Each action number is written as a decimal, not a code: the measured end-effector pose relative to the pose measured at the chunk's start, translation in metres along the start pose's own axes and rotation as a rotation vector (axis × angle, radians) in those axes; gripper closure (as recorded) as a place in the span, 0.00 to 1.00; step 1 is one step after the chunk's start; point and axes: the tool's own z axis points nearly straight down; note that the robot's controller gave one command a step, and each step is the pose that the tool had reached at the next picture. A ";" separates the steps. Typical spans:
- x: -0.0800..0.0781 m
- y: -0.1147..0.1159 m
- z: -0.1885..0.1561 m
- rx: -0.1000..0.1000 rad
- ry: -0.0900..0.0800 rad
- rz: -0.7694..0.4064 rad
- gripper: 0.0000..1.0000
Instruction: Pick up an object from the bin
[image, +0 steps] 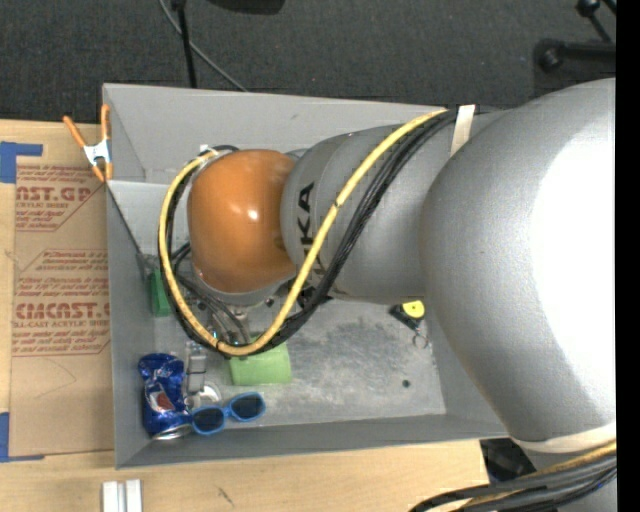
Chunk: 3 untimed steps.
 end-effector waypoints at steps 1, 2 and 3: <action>0.034 -0.006 0.076 0.009 -0.014 -0.009 0.00; 0.016 -0.008 0.051 0.012 -0.005 0.255 0.00; 0.031 -0.017 0.051 0.014 -0.006 0.531 0.00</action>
Offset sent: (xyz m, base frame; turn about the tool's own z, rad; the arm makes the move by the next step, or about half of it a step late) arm -0.0407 0.0001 -0.0811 -0.0102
